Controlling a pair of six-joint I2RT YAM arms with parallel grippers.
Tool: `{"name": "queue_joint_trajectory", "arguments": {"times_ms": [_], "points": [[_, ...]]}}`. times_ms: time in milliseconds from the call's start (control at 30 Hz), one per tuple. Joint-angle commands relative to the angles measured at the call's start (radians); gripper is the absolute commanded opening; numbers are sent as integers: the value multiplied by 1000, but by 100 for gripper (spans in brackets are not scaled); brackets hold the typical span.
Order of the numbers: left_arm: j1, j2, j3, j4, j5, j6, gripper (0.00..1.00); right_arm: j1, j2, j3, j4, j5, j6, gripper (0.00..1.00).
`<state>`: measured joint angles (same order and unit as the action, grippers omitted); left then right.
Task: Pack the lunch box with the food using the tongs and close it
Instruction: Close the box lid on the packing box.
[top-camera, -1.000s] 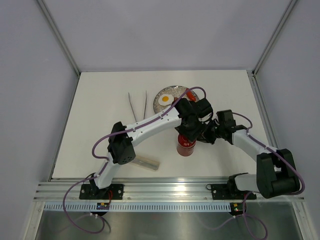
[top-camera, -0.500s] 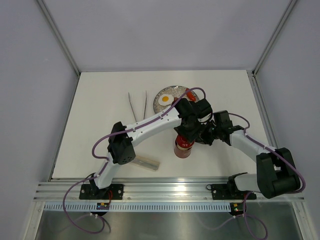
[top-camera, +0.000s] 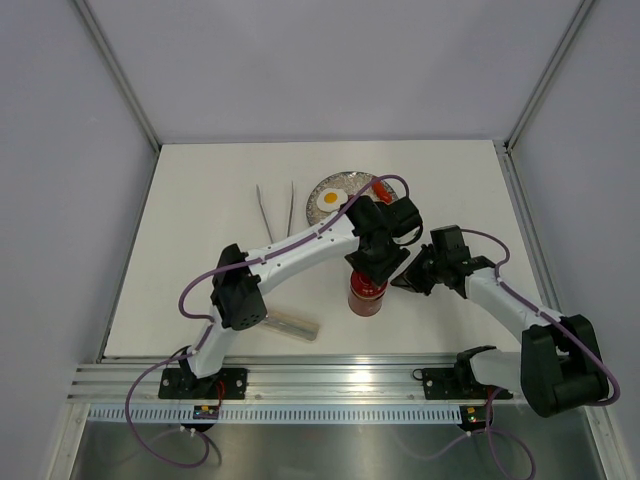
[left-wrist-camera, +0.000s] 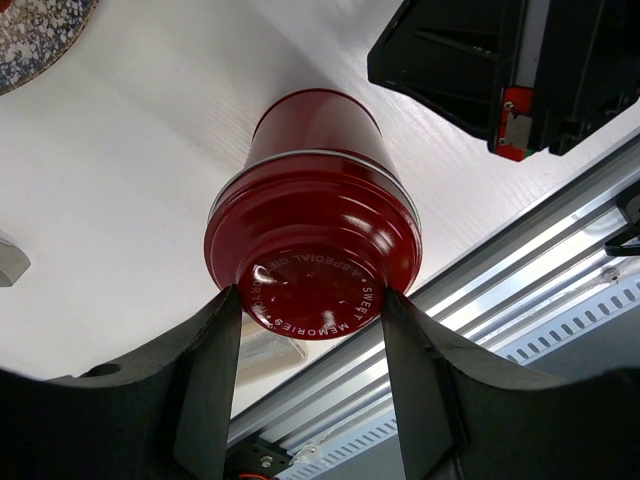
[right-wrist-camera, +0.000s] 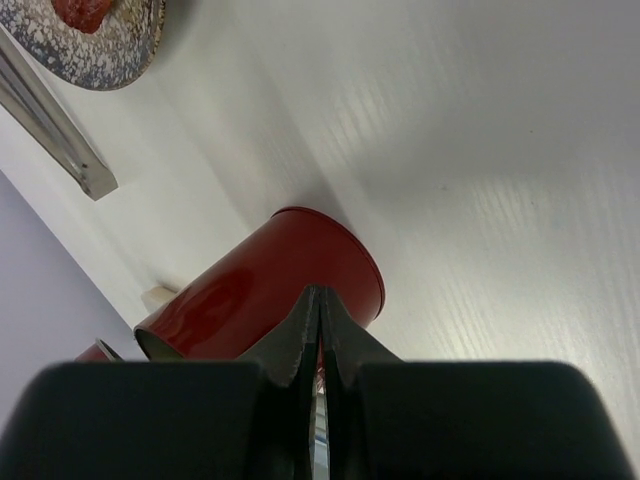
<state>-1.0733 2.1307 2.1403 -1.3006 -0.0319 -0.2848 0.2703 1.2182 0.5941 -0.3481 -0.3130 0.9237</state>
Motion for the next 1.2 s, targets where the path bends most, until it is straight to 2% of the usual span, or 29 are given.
{"name": "queue_joint_trajectory", "arguments": {"times_ms": [0, 700, 1167], "points": [[1, -37, 13, -5, 26, 21, 2, 6, -31, 1, -31, 49, -6, 7], [1, 34, -5, 37, 61, 16, 2, 7, -66, -42, -42, 51, 1, 7], [1, 12, 3, 12, 0, 10, 0, 6, -72, -53, -38, 48, 4, 7]]}}
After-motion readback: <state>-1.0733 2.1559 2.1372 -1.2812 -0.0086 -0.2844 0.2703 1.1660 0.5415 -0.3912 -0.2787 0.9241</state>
